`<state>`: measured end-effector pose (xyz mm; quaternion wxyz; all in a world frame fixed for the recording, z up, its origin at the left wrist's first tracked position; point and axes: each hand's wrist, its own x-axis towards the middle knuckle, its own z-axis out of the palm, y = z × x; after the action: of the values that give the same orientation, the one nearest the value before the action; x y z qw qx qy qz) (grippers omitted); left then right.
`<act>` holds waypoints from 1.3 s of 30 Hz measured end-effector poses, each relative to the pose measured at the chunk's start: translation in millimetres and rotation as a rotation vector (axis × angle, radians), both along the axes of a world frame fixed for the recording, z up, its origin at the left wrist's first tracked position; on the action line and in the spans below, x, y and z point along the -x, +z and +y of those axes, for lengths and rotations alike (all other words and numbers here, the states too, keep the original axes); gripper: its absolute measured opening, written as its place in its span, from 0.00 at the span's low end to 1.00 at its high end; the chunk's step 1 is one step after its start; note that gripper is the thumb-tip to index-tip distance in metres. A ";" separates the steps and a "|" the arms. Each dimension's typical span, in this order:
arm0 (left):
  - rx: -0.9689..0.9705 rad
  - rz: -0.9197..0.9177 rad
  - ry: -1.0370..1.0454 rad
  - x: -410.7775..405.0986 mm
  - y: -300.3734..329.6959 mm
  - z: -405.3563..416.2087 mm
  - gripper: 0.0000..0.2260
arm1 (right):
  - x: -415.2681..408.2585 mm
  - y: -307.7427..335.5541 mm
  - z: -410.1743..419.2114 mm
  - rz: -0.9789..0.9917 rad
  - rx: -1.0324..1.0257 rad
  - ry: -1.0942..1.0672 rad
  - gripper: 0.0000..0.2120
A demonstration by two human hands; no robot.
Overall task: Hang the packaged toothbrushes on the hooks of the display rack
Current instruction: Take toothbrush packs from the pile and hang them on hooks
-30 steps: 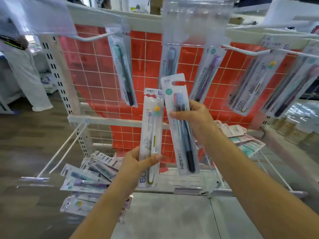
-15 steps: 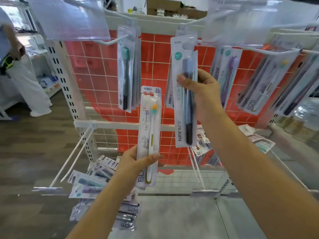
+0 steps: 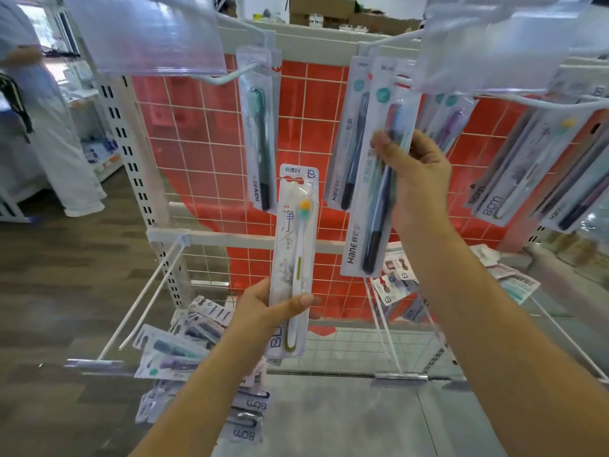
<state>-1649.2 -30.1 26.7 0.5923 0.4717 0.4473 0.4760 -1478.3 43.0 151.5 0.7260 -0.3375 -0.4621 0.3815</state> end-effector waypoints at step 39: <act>0.008 -0.122 -0.061 -30.5 0.2 -25.6 0.17 | -12.8 -94.7 -70.9 -0.391 0.660 0.242 0.04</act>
<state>-1618.7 -55.7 26.9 0.6346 0.4525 0.3978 0.4840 -1465.5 -27.9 56.8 0.4269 -0.5618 -0.4808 0.5205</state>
